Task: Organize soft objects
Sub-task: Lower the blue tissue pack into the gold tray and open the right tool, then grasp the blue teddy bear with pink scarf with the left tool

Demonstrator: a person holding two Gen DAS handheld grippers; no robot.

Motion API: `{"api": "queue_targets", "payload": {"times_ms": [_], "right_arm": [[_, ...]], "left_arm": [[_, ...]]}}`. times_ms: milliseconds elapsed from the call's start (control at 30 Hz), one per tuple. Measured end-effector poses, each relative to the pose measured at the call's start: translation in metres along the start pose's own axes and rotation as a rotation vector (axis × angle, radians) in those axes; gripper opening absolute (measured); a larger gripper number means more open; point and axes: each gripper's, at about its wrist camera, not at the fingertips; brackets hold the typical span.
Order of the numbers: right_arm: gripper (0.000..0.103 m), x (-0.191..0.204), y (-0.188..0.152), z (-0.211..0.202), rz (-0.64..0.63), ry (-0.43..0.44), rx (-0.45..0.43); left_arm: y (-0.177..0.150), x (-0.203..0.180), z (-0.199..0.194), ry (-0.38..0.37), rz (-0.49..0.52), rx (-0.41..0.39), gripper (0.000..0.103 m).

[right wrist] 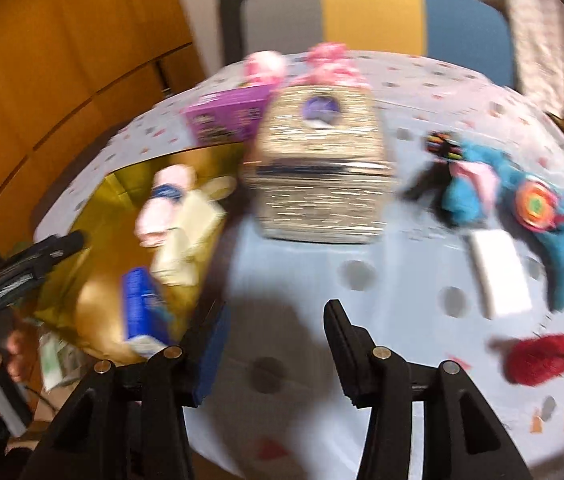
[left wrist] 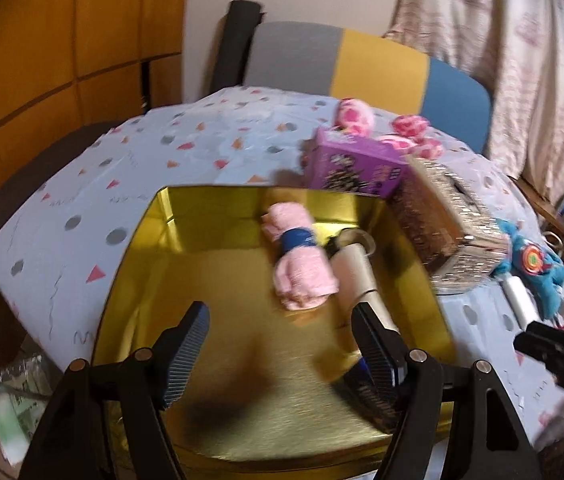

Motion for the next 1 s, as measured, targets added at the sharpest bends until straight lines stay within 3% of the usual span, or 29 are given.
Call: {"api": "queue_targets", "payload": {"times_ms": [567, 700, 800, 1000], "right_arm": [[0.049, -0.204, 0.065, -0.045, 0.439, -0.357, -0.276], [0.049, -0.243, 0.061, -0.046, 0.624, -0.301, -0.265], [0.049, -0.254, 0.057, -0.051, 0.677, -0.27, -0.274], [0.049, -0.263, 0.05, -0.053, 0.736, -0.206, -0.262]], "left_arm": [[0.089, -0.14, -0.024, -0.235, 0.333, -0.154, 0.071], [0.111, -0.174, -0.016, -0.286, 0.386, -0.149, 0.071], [0.128, -0.207, -0.002, -0.338, 0.414, -0.114, 0.066], [0.152, -0.275, 0.035, -0.356, 0.505, -0.063, 0.065]]}}
Point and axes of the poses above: each gripper's, at about its wrist camera, not at the fingertips, and z roughly the way its jaws point, x to its left, y to its top, and after that the axes turned 15 degrees about z, right-handed
